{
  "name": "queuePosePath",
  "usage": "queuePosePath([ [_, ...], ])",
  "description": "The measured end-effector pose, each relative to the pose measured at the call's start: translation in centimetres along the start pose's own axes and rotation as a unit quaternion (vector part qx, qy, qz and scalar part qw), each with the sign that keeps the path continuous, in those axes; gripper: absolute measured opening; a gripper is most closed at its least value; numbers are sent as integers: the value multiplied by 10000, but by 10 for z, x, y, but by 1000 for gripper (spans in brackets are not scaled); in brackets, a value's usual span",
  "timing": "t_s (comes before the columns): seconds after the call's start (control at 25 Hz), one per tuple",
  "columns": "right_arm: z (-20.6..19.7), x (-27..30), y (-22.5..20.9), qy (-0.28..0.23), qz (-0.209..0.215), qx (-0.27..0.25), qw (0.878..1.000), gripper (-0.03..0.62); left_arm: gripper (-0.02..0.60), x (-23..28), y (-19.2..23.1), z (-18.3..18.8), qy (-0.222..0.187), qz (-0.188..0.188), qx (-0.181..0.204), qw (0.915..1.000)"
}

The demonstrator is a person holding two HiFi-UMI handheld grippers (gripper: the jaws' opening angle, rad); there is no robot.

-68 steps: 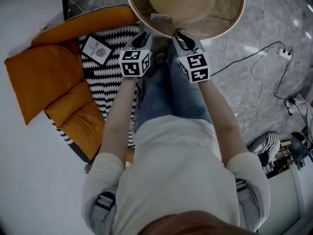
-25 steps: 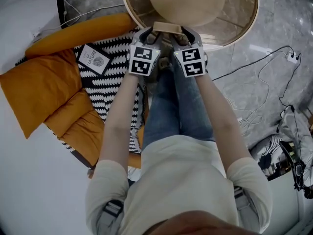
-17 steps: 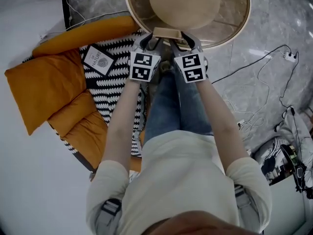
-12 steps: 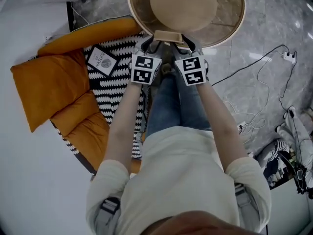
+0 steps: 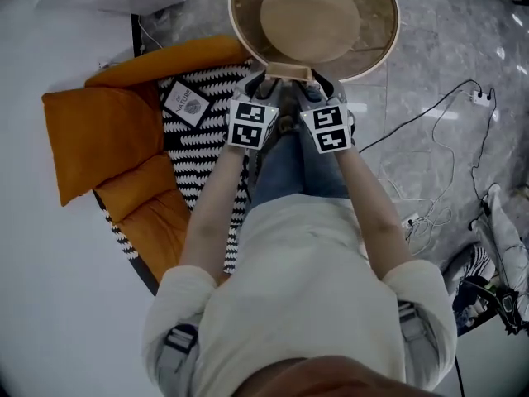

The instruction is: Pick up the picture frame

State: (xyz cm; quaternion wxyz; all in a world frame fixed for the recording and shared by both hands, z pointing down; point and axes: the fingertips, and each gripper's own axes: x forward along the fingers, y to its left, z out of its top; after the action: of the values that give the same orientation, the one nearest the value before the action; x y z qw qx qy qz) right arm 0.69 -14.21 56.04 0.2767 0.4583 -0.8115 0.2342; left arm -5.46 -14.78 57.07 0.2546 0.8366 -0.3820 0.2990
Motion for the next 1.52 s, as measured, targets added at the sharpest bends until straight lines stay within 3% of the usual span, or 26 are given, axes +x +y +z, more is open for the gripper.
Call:
queuePosePath([
  [0.68, 48, -86, 34, -418, 37, -355, 9985, 184, 140, -88, -38, 38, -369, 177, 68, 9991],
  [1.24, 81, -134, 41, -748, 151, -655, 9949, 183, 140, -131, -62, 70, -644, 315, 89, 9974],
  [1.52, 81, -145, 51, -791, 188, -661, 9945, 183, 140, -145, -67, 67, -730, 306, 124, 9968],
])
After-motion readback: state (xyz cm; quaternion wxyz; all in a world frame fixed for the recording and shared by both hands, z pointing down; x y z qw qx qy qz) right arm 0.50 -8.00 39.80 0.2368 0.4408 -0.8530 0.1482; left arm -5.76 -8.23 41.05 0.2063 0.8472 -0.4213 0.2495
